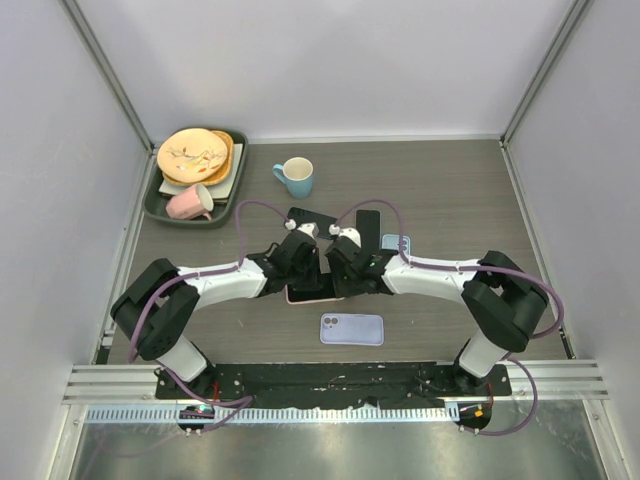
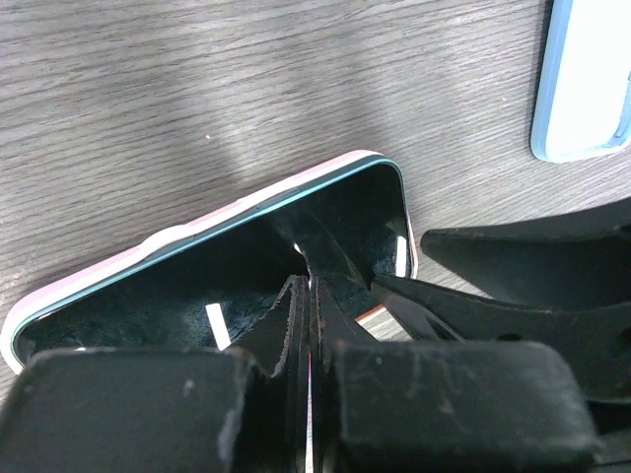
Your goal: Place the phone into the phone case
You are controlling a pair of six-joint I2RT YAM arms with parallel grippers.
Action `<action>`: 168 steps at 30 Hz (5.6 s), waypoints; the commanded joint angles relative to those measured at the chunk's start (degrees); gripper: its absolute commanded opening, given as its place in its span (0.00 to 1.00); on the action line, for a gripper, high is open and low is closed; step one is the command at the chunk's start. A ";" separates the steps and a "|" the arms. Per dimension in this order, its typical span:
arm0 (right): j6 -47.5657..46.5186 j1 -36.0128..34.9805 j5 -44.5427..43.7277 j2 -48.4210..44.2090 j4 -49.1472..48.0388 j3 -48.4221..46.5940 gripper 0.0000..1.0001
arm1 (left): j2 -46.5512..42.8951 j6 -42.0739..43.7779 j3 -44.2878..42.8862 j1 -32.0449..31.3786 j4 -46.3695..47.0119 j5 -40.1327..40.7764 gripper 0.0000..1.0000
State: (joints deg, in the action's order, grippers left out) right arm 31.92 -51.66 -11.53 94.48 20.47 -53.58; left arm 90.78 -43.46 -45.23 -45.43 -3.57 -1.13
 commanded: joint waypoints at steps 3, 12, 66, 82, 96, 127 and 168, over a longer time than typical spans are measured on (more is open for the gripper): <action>-0.99 6.64 9.38 -5.24 -7.62 7.26 0.45 | 1.15 1.01 0.06 -0.27 -3.46 1.65 0.00; 2.88 22.91 40.49 -7.65 -23.71 14.91 0.48 | 1.06 0.75 -0.12 -0.36 -3.63 1.48 0.00; -3.27 19.85 23.23 22.85 -12.12 5.86 0.06 | 8.53 1.54 -7.85 -0.71 -7.94 1.92 0.00; -4.06 12.29 9.25 26.02 -2.98 -1.08 0.01 | 14.42 0.57 -9.43 -0.71 -10.93 2.35 0.00; -4.85 6.22 -2.97 23.74 1.77 -3.37 0.01 | 8.81 1.62 -7.51 -0.71 -10.84 7.26 0.04; -3.71 14.65 22.76 -9.49 -11.94 10.77 0.61 | -34.43 9.19 6.73 0.34 -14.11 26.18 0.57; 2.35 7.89 35.17 16.44 -25.30 -2.74 0.24 | -37.78 9.45 10.51 0.34 -11.37 24.15 0.61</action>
State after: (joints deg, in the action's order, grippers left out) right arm 35.27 -41.52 25.91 107.13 -7.53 -53.41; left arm 53.56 -34.02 -35.29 -45.34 -16.53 22.48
